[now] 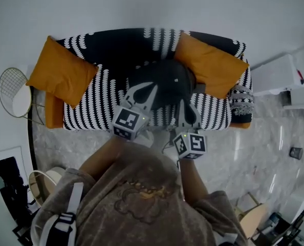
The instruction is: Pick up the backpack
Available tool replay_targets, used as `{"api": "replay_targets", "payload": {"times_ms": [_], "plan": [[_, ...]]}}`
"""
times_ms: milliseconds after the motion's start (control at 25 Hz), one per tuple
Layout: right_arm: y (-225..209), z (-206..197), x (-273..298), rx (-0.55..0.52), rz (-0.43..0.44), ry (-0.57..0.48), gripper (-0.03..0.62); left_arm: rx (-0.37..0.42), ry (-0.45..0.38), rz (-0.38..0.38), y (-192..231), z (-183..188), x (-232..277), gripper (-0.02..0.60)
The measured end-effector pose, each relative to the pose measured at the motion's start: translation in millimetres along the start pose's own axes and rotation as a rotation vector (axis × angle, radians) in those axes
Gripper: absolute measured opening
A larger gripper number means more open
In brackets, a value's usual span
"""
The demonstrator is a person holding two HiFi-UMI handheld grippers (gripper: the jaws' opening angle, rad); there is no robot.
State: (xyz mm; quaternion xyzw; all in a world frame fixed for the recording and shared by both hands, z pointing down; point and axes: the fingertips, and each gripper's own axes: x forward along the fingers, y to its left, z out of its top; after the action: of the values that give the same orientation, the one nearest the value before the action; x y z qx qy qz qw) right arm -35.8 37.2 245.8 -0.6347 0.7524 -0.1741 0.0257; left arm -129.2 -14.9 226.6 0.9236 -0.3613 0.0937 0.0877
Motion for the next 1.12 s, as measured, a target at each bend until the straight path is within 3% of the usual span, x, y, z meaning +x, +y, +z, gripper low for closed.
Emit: {"api": "replay_targets", "payload": {"times_ms": [680,800,920,1040,1120], "plan": [[-59.6,5.6,69.5,0.047,-0.095,0.027,0.002,-0.008,0.048,-0.089,18.6,-1.3,99.7,0.021],[-66.6,0.8,84.4,0.086,-0.093,0.051,0.186,-0.028,0.077,-0.107,21.1,-9.2,114.3,0.133],[-74.3,-12.7,96.2,0.088,-0.096,0.075,0.207,-0.043,0.095,-0.115,25.3,-22.1,128.3,0.184],[-85.0,-32.4,109.4,0.079,-0.104,0.098,0.235,-0.058,0.116,-0.117,31.1,-41.3,143.5,0.293],[-92.1,-45.9,120.0,0.093,-0.112,0.106,0.246,-0.062,0.143,-0.116,36.5,-59.2,153.9,0.304]]}}
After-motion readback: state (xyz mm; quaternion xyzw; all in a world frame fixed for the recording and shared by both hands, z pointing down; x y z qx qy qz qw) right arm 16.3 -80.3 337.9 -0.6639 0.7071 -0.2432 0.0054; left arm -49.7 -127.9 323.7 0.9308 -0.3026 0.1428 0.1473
